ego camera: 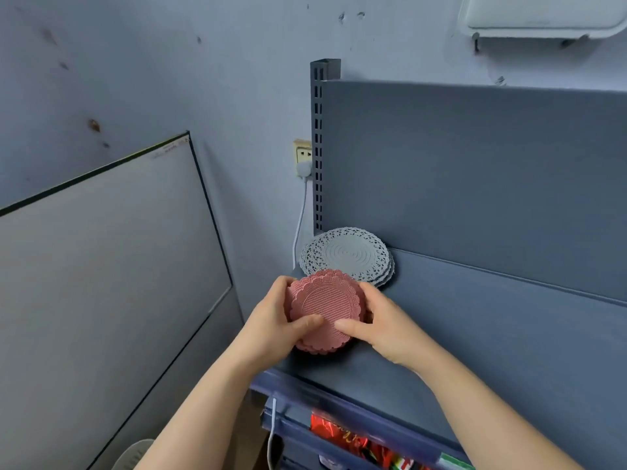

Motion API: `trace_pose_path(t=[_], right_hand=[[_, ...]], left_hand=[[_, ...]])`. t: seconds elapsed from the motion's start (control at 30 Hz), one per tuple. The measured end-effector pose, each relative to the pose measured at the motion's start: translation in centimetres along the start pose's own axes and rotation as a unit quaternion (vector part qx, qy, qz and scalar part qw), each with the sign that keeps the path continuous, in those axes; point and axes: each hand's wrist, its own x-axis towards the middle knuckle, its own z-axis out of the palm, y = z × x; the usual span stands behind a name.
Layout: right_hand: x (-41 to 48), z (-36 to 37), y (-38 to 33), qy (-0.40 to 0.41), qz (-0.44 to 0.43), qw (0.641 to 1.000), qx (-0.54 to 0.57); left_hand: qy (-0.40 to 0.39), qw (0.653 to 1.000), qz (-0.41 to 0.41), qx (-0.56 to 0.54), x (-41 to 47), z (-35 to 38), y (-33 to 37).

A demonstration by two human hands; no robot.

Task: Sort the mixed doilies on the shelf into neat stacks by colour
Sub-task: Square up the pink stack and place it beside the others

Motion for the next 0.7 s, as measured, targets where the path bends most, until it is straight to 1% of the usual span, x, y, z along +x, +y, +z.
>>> trace_pose_path(t=[0.07, 0.17, 0.33, 0.53, 0.7], right_hand=[[-0.9, -0.1, -0.1, 0.036, -0.004, 0.999, 0.037], [-3.1, -0.9, -0.5, 0.105, 0.005, 0.993, 0.06], [-8.9, -3.5, -0.9, 0.222, 0.044, 0.972, 0.069], [-17.7, -8.5, 0.8, 0.356, 0.112, 0.926, 0.064], [-26.8, -12.6, 2.9, 0.448, 0.15, 0.878, 0.072]], left_hand=[[-0.004, 0.999, 0.019, -0.025, 0.0, 0.3, 0.4], [-0.02, 0.997, 0.036, -0.063, 0.0, 1.5, 1.5], [-0.094, 0.991, 0.073, -0.067, 0.1, 5.8, 4.1], [-0.181, 0.976, 0.118, -0.037, -2.1, 14.9, 8.0], [-0.272, 0.946, 0.175, -0.012, -5.6, 23.8, 12.3]])
